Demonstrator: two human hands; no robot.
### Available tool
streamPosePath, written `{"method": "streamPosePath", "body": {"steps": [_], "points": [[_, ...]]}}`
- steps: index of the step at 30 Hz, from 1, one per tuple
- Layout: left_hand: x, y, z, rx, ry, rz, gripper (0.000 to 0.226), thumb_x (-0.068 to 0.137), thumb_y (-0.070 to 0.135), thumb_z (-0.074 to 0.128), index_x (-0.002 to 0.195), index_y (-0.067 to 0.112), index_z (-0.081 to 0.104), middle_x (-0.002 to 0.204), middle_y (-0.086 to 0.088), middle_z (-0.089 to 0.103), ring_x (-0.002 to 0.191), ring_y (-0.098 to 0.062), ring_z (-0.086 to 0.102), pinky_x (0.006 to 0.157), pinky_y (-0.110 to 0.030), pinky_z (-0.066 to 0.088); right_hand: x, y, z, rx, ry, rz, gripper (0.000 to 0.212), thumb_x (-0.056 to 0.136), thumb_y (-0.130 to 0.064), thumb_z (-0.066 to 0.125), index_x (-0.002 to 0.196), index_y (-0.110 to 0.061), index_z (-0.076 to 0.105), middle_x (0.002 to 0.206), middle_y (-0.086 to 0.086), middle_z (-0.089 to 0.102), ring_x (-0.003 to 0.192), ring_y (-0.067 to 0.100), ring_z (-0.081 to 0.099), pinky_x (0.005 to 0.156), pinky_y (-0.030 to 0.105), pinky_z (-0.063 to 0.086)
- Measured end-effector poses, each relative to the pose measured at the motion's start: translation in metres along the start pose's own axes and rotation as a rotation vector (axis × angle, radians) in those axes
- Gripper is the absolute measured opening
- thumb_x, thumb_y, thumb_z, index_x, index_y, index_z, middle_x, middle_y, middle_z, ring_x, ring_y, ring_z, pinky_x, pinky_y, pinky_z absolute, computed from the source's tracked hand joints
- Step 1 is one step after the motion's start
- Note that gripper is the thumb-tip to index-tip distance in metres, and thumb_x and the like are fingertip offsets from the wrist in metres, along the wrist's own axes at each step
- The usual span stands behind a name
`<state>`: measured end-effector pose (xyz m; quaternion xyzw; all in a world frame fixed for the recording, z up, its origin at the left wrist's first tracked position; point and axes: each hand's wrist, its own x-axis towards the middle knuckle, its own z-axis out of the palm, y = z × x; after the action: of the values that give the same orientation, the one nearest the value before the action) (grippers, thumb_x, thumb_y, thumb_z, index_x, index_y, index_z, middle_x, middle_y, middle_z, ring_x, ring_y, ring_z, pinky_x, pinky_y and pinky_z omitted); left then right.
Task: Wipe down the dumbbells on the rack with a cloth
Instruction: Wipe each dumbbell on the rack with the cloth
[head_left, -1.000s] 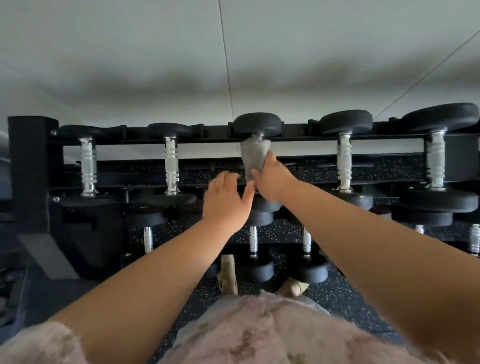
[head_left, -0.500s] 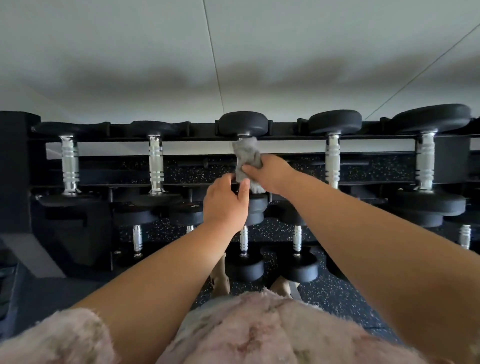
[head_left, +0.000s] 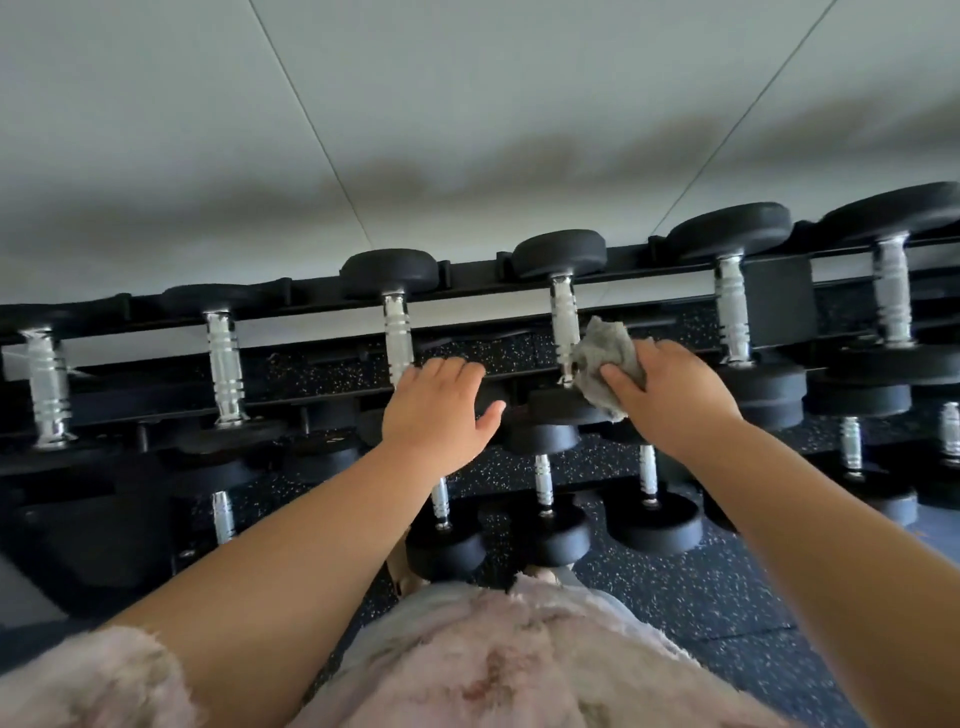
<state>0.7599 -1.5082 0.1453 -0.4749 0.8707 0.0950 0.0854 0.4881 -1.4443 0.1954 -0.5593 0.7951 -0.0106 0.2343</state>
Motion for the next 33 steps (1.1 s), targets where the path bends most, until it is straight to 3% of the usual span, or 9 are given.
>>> {"method": "streamPosePath", "body": {"steps": [4, 8, 13, 18, 22, 24, 26, 29, 33], "points": [[0.009, 0.009, -0.002, 0.216, -0.176, 0.045, 0.073, 0.096, 0.077, 0.030, 0.133, 0.023, 0.060, 0.127, -0.004, 0.058, 0.106, -0.027, 0.063, 0.086, -0.044, 0.047, 0.001, 0.015, 0.023, 0.243, -0.045, 0.104, 0.049, 0.105, -0.055, 0.039, 0.129, -0.017, 0.059, 0.137, 0.003, 0.050, 0.105, 0.020, 0.058, 0.091, 0.036, 0.051], [0.016, 0.001, -0.005, 0.203, -0.306, 0.204, 0.077, 0.092, 0.080, 0.036, 0.150, 0.030, 0.041, 0.149, -0.004, 0.048, 0.118, -0.029, 0.063, 0.084, -0.046, 0.056, -0.004, -0.016, 0.033, 0.216, -0.046, -0.194, 0.058, 0.104, -0.055, 0.036, 0.152, -0.023, 0.043, 0.158, -0.003, 0.033, 0.137, 0.019, 0.044, 0.116, 0.042, 0.042], [0.021, 0.002, -0.013, 0.191, -0.387, 0.261, 0.074, 0.089, 0.078, 0.044, 0.149, 0.035, 0.044, 0.158, 0.000, 0.038, 0.120, -0.027, 0.061, 0.088, -0.043, 0.056, -0.002, -0.034, 0.054, -0.012, -0.033, -0.561, 0.041, 0.093, -0.033, 0.067, 0.132, -0.021, 0.065, 0.139, 0.004, 0.056, 0.134, 0.028, 0.051, 0.114, 0.050, 0.043], [0.021, 0.002, -0.021, 0.187, -0.424, 0.269, 0.068, 0.091, 0.074, 0.046, 0.149, 0.037, 0.047, 0.172, 0.000, 0.022, 0.126, -0.027, 0.059, 0.091, -0.044, 0.056, -0.004, 0.001, 0.037, 0.280, 0.028, -0.236, 0.034, 0.105, -0.026, 0.052, 0.134, -0.010, 0.059, 0.132, 0.001, 0.057, 0.120, 0.018, 0.054, 0.110, 0.031, 0.045], [0.017, 0.009, -0.021, 0.245, -0.330, 0.265, 0.065, 0.093, 0.070, 0.044, 0.143, 0.031, 0.055, 0.169, -0.001, 0.031, 0.121, -0.025, 0.064, 0.089, -0.043, 0.058, 0.001, 0.032, 0.029, 0.388, -0.087, 0.061, 0.024, 0.108, -0.037, 0.045, 0.100, -0.022, 0.062, 0.093, 0.000, 0.067, 0.075, 0.017, 0.065, 0.067, 0.035, 0.059], [0.016, 0.010, -0.020, 0.269, -0.308, 0.266, 0.064, 0.094, 0.070, 0.043, 0.142, 0.029, 0.056, 0.169, -0.001, 0.032, 0.120, -0.024, 0.064, 0.087, -0.042, 0.057, 0.005, 0.035, 0.029, 0.417, -0.123, 0.100, 0.026, 0.108, -0.042, 0.041, 0.101, -0.025, 0.060, 0.089, -0.001, 0.068, 0.072, 0.017, 0.066, 0.059, 0.029, 0.054], [0.015, 0.009, -0.018, 0.277, -0.298, 0.264, 0.063, 0.094, 0.070, 0.042, 0.140, 0.029, 0.057, 0.169, 0.000, 0.033, 0.119, -0.023, 0.065, 0.085, -0.040, 0.057, 0.002, 0.021, 0.030, 0.450, -0.100, -0.039, 0.031, 0.108, -0.039, 0.040, 0.132, -0.026, 0.056, 0.119, -0.006, 0.064, 0.095, 0.012, 0.066, 0.076, 0.020, 0.053], [0.016, 0.010, -0.015, 0.273, -0.272, 0.250, 0.061, 0.094, 0.072, 0.041, 0.132, 0.029, 0.060, 0.163, 0.005, 0.040, 0.110, -0.021, 0.067, 0.079, -0.038, 0.056, -0.007, -0.009, 0.042, 0.341, -0.064, -0.317, 0.053, 0.107, -0.040, 0.041, 0.158, -0.027, 0.036, 0.153, -0.006, 0.046, 0.134, 0.015, 0.048, 0.116, 0.037, 0.040], [0.015, 0.009, -0.014, 0.289, -0.247, 0.250, 0.059, 0.093, 0.072, 0.042, 0.128, 0.030, 0.063, 0.161, 0.007, 0.044, 0.110, -0.020, 0.067, 0.079, -0.036, 0.054, 0.000, 0.002, 0.045, 0.331, -0.010, -0.460, 0.042, 0.102, -0.045, 0.052, 0.142, -0.033, 0.058, 0.131, -0.011, 0.061, 0.118, 0.013, 0.057, 0.107, 0.038, 0.048]]}}
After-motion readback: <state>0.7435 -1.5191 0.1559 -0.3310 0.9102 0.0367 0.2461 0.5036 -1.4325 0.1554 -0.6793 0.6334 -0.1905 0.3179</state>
